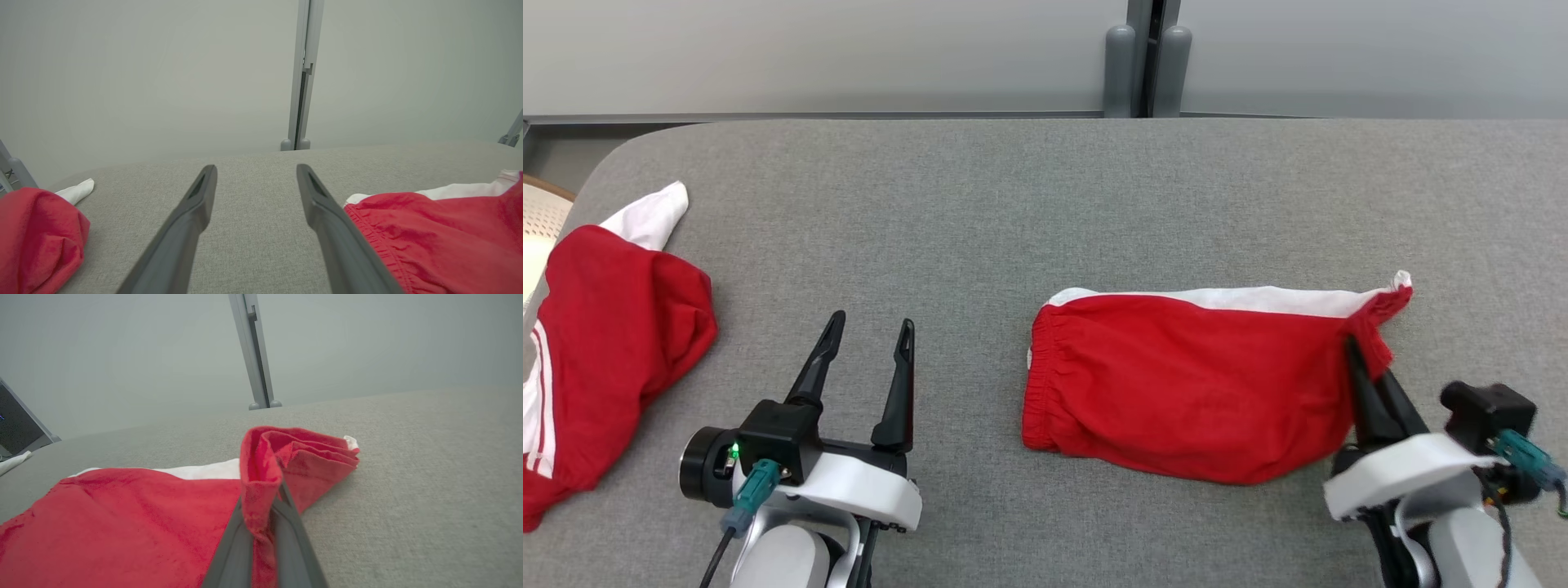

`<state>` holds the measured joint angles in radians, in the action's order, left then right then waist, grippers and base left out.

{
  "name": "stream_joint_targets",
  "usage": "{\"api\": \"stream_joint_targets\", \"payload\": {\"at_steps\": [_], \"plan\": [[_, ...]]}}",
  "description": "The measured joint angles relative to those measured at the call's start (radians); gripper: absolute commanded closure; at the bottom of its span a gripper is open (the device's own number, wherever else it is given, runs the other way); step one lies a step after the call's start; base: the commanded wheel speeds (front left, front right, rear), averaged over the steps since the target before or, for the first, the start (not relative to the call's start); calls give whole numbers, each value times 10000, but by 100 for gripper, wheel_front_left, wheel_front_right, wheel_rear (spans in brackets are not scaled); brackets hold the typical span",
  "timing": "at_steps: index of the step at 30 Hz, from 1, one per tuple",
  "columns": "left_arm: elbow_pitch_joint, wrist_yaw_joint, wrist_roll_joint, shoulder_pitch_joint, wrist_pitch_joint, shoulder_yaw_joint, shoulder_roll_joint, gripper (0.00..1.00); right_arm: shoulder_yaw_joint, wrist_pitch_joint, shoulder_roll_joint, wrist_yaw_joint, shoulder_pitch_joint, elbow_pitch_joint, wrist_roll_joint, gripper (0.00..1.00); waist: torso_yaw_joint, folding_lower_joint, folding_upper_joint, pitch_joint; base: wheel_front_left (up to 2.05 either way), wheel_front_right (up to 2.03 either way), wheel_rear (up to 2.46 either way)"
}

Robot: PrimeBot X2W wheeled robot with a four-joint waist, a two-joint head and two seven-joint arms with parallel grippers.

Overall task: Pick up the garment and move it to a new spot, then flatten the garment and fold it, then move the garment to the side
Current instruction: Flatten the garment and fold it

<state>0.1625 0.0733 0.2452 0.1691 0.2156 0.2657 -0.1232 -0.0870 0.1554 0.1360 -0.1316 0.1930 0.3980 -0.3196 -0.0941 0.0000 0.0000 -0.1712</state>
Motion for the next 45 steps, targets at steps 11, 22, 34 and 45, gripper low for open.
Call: {"api": "stream_joint_targets", "payload": {"at_steps": [11,22,34,45], "plan": [[98,71,40,35,-38,100,29,0,-4205,-989,-782,2,1207,-986,-606,100,-473,0,0,134,0,0,0],[194,136,134,73,21,153,46,0,-5791,-660,-840,4,1157,685,-1534,0,-718,0,0,56,0,0,0],[188,261,169,64,69,146,-194,0,-4495,838,-115,4,1337,-612,-1342,0,-396,0,0,266,0,0,0],[-128,485,130,-372,38,-38,-621,0,-291,362,610,6,-334,-1758,8,0,74,0,0,648,0,0,0]]}}
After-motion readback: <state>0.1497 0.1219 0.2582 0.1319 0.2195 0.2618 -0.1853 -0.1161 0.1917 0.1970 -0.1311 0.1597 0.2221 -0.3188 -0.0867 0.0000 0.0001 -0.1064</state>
